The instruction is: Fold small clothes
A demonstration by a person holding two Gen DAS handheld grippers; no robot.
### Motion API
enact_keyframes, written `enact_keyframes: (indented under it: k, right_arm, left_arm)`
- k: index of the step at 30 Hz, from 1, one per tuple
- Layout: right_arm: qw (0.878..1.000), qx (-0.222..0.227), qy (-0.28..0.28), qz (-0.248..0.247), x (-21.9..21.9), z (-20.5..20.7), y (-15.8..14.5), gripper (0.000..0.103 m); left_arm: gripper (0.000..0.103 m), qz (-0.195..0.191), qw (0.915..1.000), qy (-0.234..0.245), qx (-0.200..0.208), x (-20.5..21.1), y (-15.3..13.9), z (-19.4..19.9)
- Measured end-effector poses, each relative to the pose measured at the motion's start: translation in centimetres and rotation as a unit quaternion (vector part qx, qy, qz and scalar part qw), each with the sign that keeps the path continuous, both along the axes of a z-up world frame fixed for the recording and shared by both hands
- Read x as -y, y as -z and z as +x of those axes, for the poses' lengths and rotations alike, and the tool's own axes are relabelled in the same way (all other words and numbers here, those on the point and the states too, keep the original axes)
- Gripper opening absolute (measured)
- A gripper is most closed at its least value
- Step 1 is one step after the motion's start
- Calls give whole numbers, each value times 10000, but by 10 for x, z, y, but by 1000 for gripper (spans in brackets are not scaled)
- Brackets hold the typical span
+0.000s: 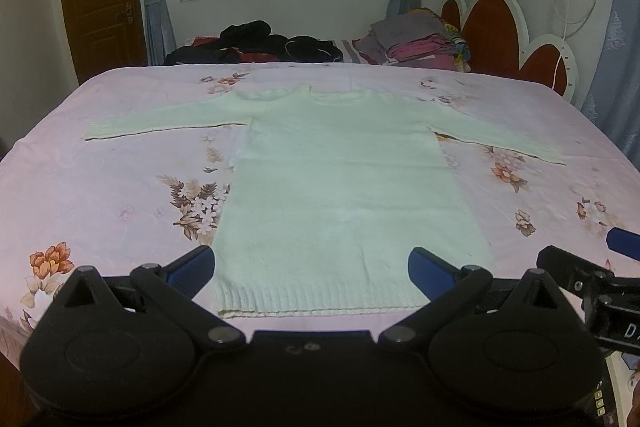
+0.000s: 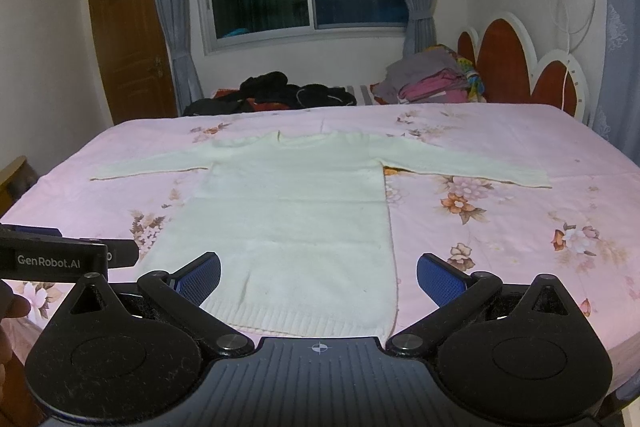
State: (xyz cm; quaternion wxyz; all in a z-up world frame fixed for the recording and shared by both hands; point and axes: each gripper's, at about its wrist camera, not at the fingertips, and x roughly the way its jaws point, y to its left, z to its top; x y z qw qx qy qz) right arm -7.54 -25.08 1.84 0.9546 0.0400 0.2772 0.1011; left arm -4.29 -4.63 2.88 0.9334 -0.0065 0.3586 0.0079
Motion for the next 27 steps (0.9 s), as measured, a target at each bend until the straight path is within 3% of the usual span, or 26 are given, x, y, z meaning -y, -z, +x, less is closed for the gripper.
enact_keyframes:
  k: [20, 27]
  right_arm:
    - [9997, 173, 110, -153, 7, 28, -1, 103]
    - [9991, -142, 261, 291, 10, 52, 11, 103]
  left_arm:
    - [103, 72, 9999, 77, -60, -4, 3, 33]
    - [103, 119, 9997, 186, -104, -9, 9, 64]
